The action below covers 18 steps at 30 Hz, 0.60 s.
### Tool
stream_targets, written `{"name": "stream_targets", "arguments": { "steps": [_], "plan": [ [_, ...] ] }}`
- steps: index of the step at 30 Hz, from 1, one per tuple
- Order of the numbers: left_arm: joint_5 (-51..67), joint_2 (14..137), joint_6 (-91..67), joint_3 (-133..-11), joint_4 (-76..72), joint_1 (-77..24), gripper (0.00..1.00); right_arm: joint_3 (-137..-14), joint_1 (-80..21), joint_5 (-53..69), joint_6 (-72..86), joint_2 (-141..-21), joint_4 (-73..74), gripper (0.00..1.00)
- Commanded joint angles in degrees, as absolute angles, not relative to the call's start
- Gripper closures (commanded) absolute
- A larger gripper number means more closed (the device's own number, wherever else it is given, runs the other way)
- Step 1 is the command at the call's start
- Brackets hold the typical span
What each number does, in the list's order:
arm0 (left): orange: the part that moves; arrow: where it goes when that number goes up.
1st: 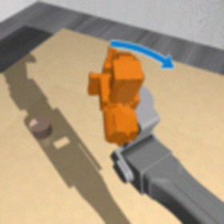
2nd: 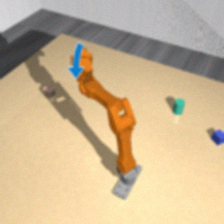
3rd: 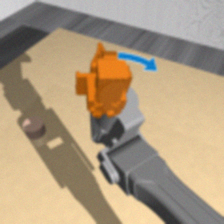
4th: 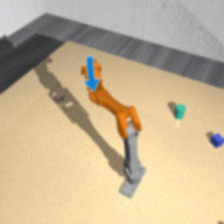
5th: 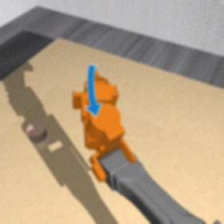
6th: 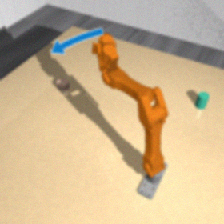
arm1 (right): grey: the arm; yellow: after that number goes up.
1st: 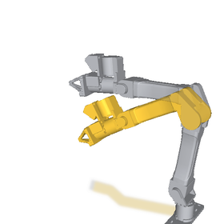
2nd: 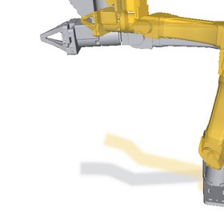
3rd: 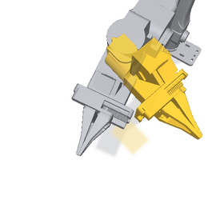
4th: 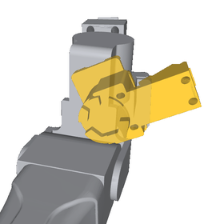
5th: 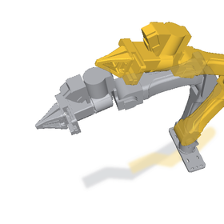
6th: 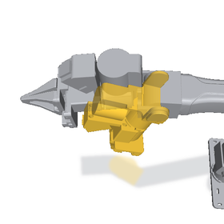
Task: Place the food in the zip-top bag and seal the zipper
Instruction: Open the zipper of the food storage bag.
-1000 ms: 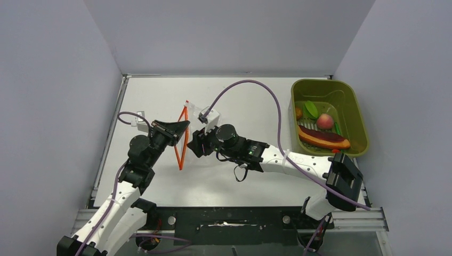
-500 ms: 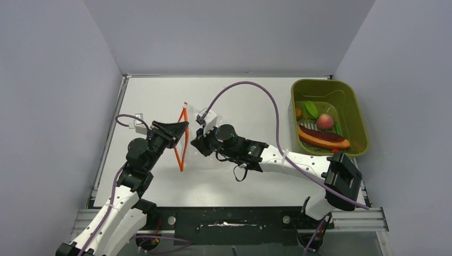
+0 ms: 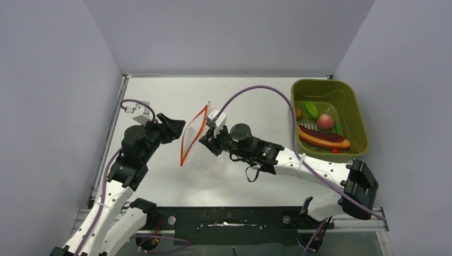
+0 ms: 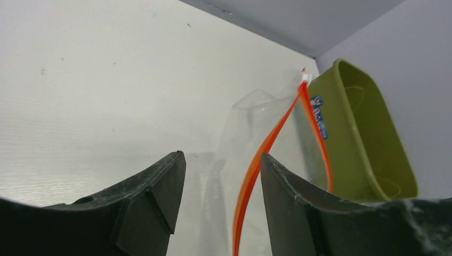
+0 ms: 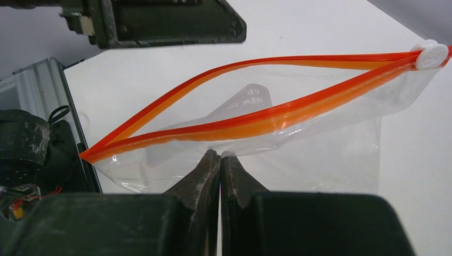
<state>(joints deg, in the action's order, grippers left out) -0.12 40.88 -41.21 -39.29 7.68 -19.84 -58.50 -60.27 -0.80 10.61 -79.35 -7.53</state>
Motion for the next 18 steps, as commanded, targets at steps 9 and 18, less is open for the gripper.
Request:
{"name": "stream_targets", "arguments": {
  "steps": [9, 18],
  "plan": [
    [10.93, 44.46, -22.06, -41.55, 6.05, -19.96, 0.43, -58.97, -59.83, 3.53, 3.07, -77.95, -9.05, 1.0],
    [14.25, 44.81, -22.91, -43.44, 5.47, -20.02, 0.41, -59.34, -59.93, 4.58, 2.08, -78.81, -8.63, 1.0]
  ]
}}
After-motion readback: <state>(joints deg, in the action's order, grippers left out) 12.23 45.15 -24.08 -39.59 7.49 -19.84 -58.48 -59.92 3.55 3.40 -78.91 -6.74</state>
